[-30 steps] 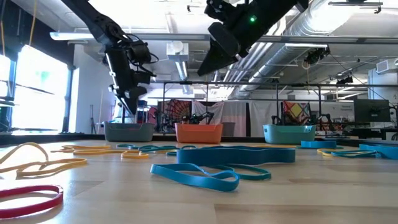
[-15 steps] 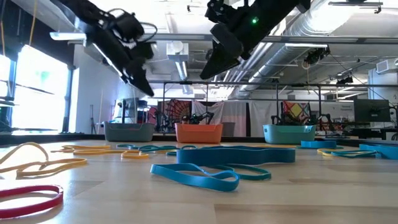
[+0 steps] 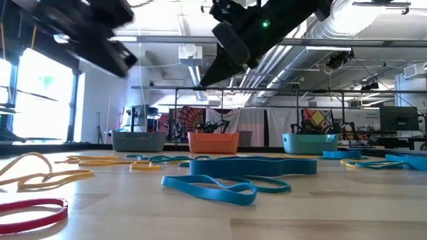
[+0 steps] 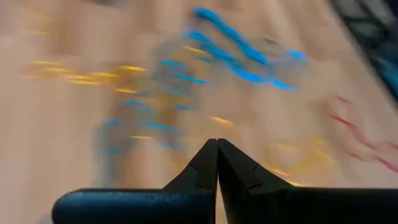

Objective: Sort rubber bands into baskets
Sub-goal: Put the red rubber band into the blue bin

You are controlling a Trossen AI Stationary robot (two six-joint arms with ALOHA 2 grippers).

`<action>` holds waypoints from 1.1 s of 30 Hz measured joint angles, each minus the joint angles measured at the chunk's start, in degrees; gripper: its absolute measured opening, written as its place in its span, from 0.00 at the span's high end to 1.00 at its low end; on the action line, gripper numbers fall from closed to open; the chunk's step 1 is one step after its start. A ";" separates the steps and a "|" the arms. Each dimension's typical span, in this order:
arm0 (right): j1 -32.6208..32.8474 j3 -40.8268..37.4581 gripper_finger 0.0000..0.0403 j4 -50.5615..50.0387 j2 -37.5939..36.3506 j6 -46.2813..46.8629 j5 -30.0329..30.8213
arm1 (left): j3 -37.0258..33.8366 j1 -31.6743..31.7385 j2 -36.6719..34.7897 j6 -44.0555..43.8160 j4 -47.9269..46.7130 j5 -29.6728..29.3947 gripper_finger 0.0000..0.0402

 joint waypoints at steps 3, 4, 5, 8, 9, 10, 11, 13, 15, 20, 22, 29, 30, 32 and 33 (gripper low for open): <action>0.46 0.00 0.97 0.01 0.09 -0.11 0.15 | -0.19 -10.66 1.41 -4.86 0.45 -2.84 1.00; 0.60 0.00 0.98 0.01 0.09 -0.13 0.15 | -0.19 -14.12 2.18 -6.83 0.88 -4.37 1.00; 0.66 0.00 0.98 0.01 0.09 -0.13 0.15 | -0.19 -17.20 2.91 -9.04 1.35 -5.75 1.00; 0.64 0.00 0.99 -0.05 0.09 -0.15 0.13 | 0.18 -25.32 6.32 -17.09 4.20 -9.67 1.00; 0.64 0.00 0.99 -0.10 0.09 -0.15 0.13 | 0.49 -27.58 7.76 -20.32 4.63 -11.53 1.00; 0.64 0.00 0.99 -0.10 0.09 -0.17 0.15 | 0.89 -29.71 9.39 -23.25 5.10 -13.22 0.99; 0.63 0.00 0.99 -0.10 0.09 -0.15 0.14 | 1.56 -31.63 11.20 -26.04 5.44 -14.90 0.98; 0.62 0.00 0.99 -0.12 0.09 -0.17 0.14 | 3.21 -34.91 15.02 -30.93 5.55 -17.36 0.94; 0.62 0.00 0.99 -0.20 0.09 -0.20 0.13 | 5.24 -37.25 19.11 -34.96 5.50 -18.82 0.90; 0.64 0.00 0.99 -0.30 0.09 -1.35 0.11 | 10.49 -39.71 27.81 -41.02 5.08 -21.12 0.80; 0.63 0.00 1.00 -0.31 0.09 -1.67 0.11 | 12.00 -39.79 29.98 -42.58 4.96 -21.27 0.77; 0.62 0.00 1.00 -0.32 0.09 -4.30 0.07 | 15.66 -38.49 37.10 -43.15 5.45 -18.97 0.75; 0.62 0.00 1.00 -0.32 0.09 -4.74 0.05 | 16.26 -38.23 38.24 -43.15 5.46 -18.40 0.75; 0.59 0.00 1.00 -0.32 0.09 -5.69 0.01 | 17.22 -37.75 39.96 -43.13 5.55 -17.16 0.75; 0.57 0.00 1.00 -0.32 0.09 -6.11 -0.02 | 17.45 -37.57 40.38 -43.13 5.44 -17.14 0.75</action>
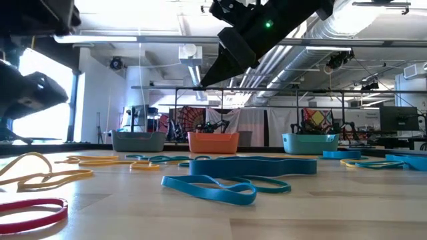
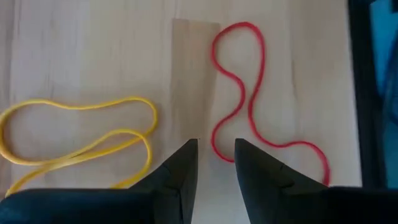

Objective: Sort rubber bands into baskets
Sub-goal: Put the red rubber band into the blue bin

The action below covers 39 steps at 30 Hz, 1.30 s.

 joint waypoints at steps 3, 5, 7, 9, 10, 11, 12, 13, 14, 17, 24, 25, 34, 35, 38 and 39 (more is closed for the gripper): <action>0.00 0.00 1.00 0.04 0.00 -1.21 0.00 | 0.36 0.07 -0.03 -0.10 0.20 -0.93 0.75; 0.00 0.00 1.00 0.18 0.00 -1.96 0.00 | 0.37 0.07 -0.05 -1.21 0.12 -1.11 0.75; -0.02 0.00 1.00 0.22 0.00 -2.68 0.00 | 0.33 0.07 0.33 -1.95 0.11 -0.75 0.75; -0.10 -0.02 1.00 0.24 0.00 -3.09 0.00 | 0.33 0.07 1.12 -2.31 0.00 -0.43 0.75; -0.26 -0.02 1.00 0.24 0.00 -3.11 0.00 | 0.33 0.07 1.79 -2.42 0.29 -0.01 0.75; -0.36 -0.02 1.00 0.28 0.00 -3.11 0.00 | 0.40 0.07 2.38 -2.54 0.77 0.21 0.75; -0.48 -0.02 1.00 0.28 0.00 -3.11 0.00 | 0.46 0.07 2.70 -2.79 1.02 0.41 0.75; -0.66 -0.02 1.00 0.26 0.00 -3.11 -0.01 | 0.50 0.07 3.15 -2.98 1.25 0.44 0.75; -0.77 -0.02 1.00 0.24 0.00 -3.09 -0.09 | 0.54 0.07 3.54 -2.99 1.30 0.44 0.75; -1.21 -0.02 1.00 0.24 0.00 -3.07 -0.88 | 0.55 -0.04 3.96 -2.95 1.33 0.22 0.76; -2.27 -0.02 1.00 0.24 0.00 -3.07 -1.03 | 0.53 -0.46 4.08 -0.81 -0.65 -0.27 0.93; -2.27 -0.02 1.00 0.24 0.00 -3.07 -1.01 | 0.52 -0.63 4.13 -0.31 -0.74 -0.07 0.96; -2.27 -0.02 1.00 0.11 0.00 -2.96 -0.63 | 0.14 -1.17 0.13 1.10 -5.92 -0.40 1.00; -2.27 -0.02 1.00 0.04 0.00 -3.00 -0.63 | 0.01 -1.20 -0.99 0.92 -7.65 -0.52 1.00; -2.27 -0.02 1.00 -0.08 0.00 -3.04 -0.61 | 0.16 -0.95 -5.05 -0.65 -12.18 -2.25 1.00; -2.27 -0.02 1.00 -0.09 0.00 -3.06 -0.61 | 0.18 -0.83 -6.48 -1.33 -14.24 -3.22 1.00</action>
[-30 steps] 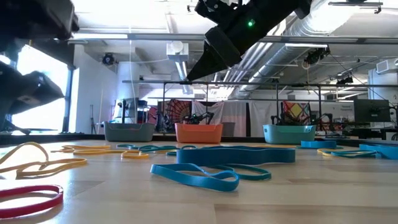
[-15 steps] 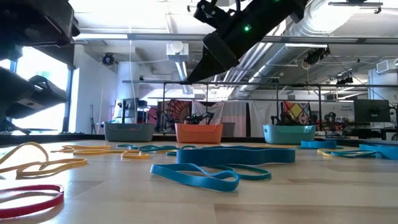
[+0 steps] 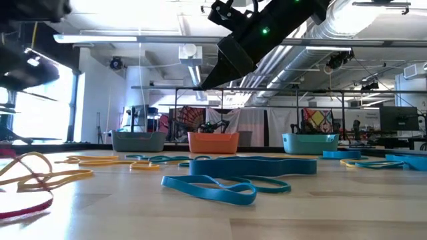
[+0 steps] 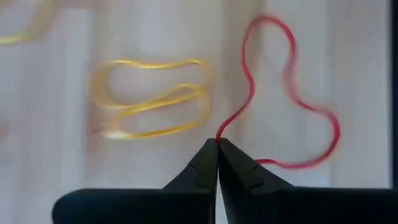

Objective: Sort rubber bands into baskets
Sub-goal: Put the red rubber band into the blue bin

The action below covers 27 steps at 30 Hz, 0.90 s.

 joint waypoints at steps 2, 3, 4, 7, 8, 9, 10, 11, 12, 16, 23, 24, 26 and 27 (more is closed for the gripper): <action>0.00 0.00 1.00 -0.05 0.00 -0.01 0.01 | -0.04 0.53 -2.46 -1.19 -3.21 -1.55 1.00; 0.00 0.00 1.00 -0.09 0.00 -0.01 0.02 | -0.06 0.87 -3.85 -1.64 -4.34 -2.34 1.00; 0.00 0.00 1.00 -0.18 0.00 -0.01 0.05 | -0.07 1.20 -5.42 -2.20 -5.08 -3.38 1.00; 0.00 0.00 1.00 -0.39 0.00 -0.01 0.07 | 0.04 2.76 -9.87 -2.58 -5.97 -6.27 1.00; 0.00 0.00 1.00 -0.38 0.00 -0.01 0.04 | 0.04 3.45 -11.28 -2.56 -6.39 -7.21 1.00; 0.00 0.00 1.00 -0.37 0.00 0.00 0.01 | 0.02 4.21 -12.66 -2.56 -6.57 -8.26 1.00; 0.00 0.00 1.00 -0.36 0.00 0.03 -0.08 | 0.02 5.07 -14.15 -2.46 -6.65 -9.22 1.00; 0.00 0.00 1.00 -0.35 0.00 0.12 -0.17 | 0.04 6.03 -15.69 -2.10 -6.99 -9.99 1.00; 0.00 0.00 1.00 -0.35 0.00 0.22 -0.25 | 0.04 6.97 -17.06 -2.00 -7.75 -10.73 1.00; -0.14 0.00 1.00 -0.03 0.02 0.83 -0.79 | 0.04 11.83 -22.53 -0.24 -10.85 -13.28 1.00; -3.53 -0.02 1.00 -1.39 0.07 5.08 -7.45 | 0.05 23.88 -32.21 6.57 -17.12 -16.65 1.00; -4.10 -0.02 1.00 -1.29 0.07 5.71 -7.48 | 0.07 25.98 -33.42 7.98 -17.73 -16.78 1.00; -5.24 -0.01 1.00 -0.81 0.07 6.90 -7.50 | 0.07 30.21 -35.60 10.90 -18.78 -16.82 1.00; -5.81 -0.02 1.00 -0.52 0.07 7.37 -7.50 | 0.07 32.37 -36.53 12.41 -18.98 -16.80 1.00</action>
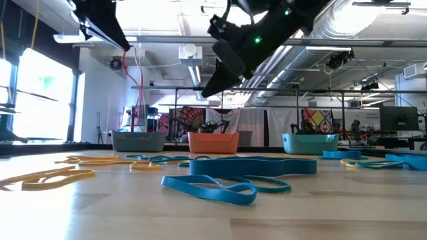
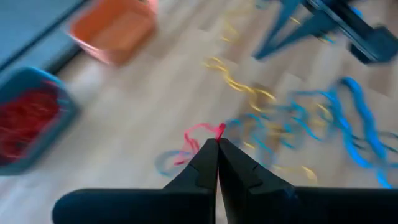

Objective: Sort rubber bands into baskets
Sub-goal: Put the red rubber band into the blue bin

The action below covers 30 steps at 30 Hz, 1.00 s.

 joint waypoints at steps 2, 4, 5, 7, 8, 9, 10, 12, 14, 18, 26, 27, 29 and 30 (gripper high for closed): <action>-1.08 0.00 1.00 0.15 0.00 0.31 -0.49 | 0.04 4.50 -1.67 3.23 0.00 0.04 1.00; -1.93 0.00 1.00 0.18 0.00 0.26 -0.68 | 0.06 9.04 -2.72 6.50 0.02 0.27 1.00; -2.30 0.00 1.00 0.21 0.00 0.22 -0.66 | 0.07 11.30 -3.01 8.04 0.01 0.42 1.00; -2.98 0.00 1.00 0.55 0.00 0.07 -0.63 | 0.07 16.15 -3.36 10.98 0.03 1.39 1.00; -3.28 0.00 1.00 0.69 0.00 -0.20 -0.62 | 0.07 18.59 -3.40 12.45 0.02 2.25 1.00; -3.61 0.00 1.00 0.73 0.00 -0.75 -0.61 | 0.07 21.25 -3.42 13.98 0.02 3.09 1.00; -3.87 0.00 1.00 0.76 0.00 -1.13 -0.59 | 0.07 23.72 -3.34 15.43 0.04 3.69 1.00; -4.37 0.00 1.00 0.82 0.00 -1.36 -0.60 | 0.07 28.88 -3.01 18.59 0.10 5.12 1.00; -4.84 0.00 1.00 0.85 0.00 -1.38 -0.61 | 0.07 34.26 -2.52 21.54 0.15 6.47 1.00; -5.64 0.00 1.00 0.87 0.00 -1.39 -0.61 | 0.08 45.21 -0.43 27.75 2.04 11.19 1.00; -7.00 0.00 1.00 0.87 0.00 -2.45 -0.59 | 0.09 60.45 8.89 37.50 13.82 21.56 1.00; -7.13 0.00 1.00 0.87 0.00 -2.46 -0.59 | 0.09 61.87 10.28 38.21 14.85 22.30 1.00; -7.33 0.00 1.00 0.87 0.00 -2.44 -0.59 | 0.09 64.36 12.94 39.51 15.95 23.03 1.00; -7.33 0.00 1.00 0.87 0.00 -2.44 -0.59 | 0.09 65.37 14.16 40.29 16.46 23.10 1.00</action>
